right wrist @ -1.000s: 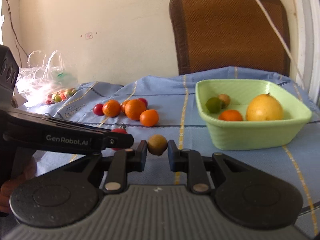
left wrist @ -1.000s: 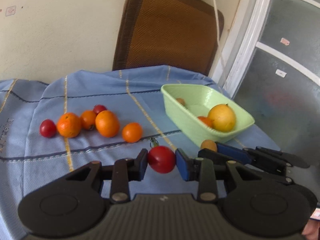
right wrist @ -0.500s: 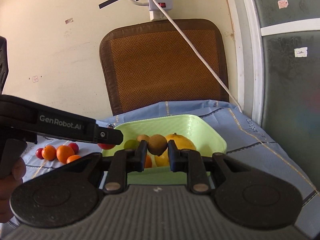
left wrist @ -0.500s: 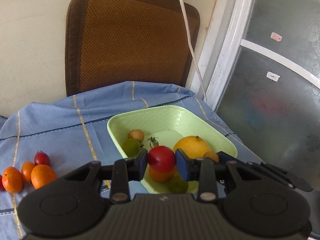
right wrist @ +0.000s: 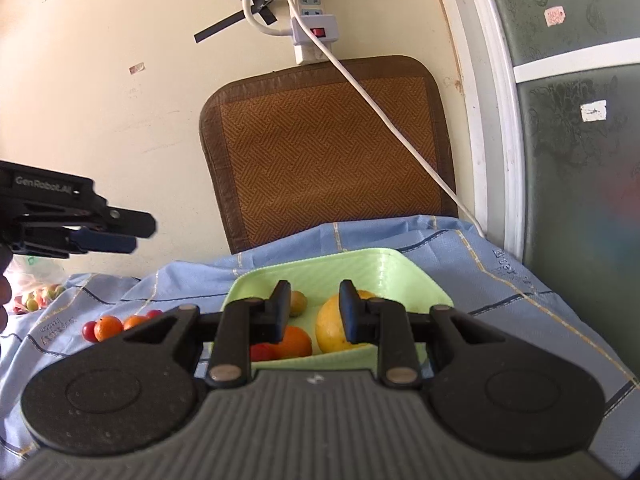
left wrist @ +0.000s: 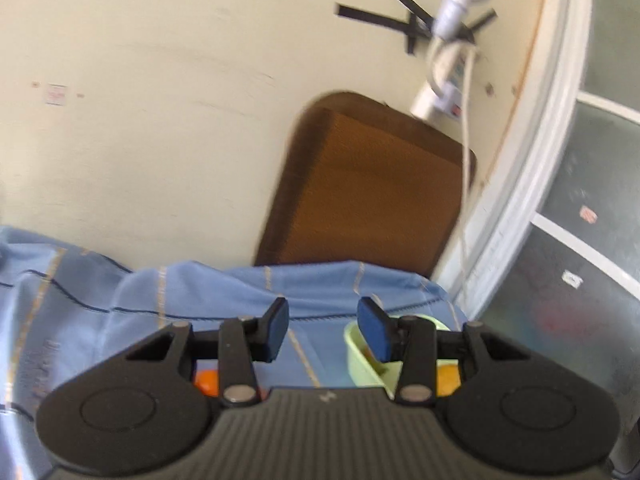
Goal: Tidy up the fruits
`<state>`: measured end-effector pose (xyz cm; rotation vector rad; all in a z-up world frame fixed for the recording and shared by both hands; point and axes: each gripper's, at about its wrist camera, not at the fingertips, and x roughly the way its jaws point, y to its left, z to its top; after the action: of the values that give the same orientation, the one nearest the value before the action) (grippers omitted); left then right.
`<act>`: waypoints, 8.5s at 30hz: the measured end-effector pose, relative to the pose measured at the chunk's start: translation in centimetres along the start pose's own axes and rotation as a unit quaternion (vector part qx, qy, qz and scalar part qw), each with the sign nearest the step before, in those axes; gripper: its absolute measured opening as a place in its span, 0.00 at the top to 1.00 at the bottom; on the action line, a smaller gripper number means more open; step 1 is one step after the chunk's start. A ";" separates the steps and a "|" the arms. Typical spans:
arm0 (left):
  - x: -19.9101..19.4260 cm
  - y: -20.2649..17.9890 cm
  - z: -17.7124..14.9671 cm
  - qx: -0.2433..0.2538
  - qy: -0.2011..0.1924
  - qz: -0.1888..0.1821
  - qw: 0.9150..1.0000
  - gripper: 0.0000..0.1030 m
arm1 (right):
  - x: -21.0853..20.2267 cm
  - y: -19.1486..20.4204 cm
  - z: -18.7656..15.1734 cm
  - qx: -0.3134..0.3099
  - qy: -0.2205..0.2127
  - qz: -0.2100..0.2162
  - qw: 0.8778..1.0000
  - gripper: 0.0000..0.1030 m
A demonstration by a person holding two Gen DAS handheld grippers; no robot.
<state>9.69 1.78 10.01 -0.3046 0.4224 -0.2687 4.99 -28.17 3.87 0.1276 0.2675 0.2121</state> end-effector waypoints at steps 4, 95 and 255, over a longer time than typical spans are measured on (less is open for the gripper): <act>-2.9 5.4 -0.2 -0.023 -0.023 0.068 0.997 0.62 | 0.1 2.5 0.1 -0.012 0.009 0.043 0.999 0.72; -3.0 1.4 -12.2 0.097 0.107 0.047 0.988 0.55 | 0.7 9.4 -5.6 -0.124 0.176 0.135 0.967 0.47; 0.2 -1.2 -11.5 0.104 0.106 0.114 0.982 0.37 | 1.1 8.5 -5.6 -0.111 0.173 0.066 0.976 0.58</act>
<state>4.64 -2.08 0.40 -0.0216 0.6288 -0.1199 2.87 -19.12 -0.48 -0.1163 0.5799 0.3963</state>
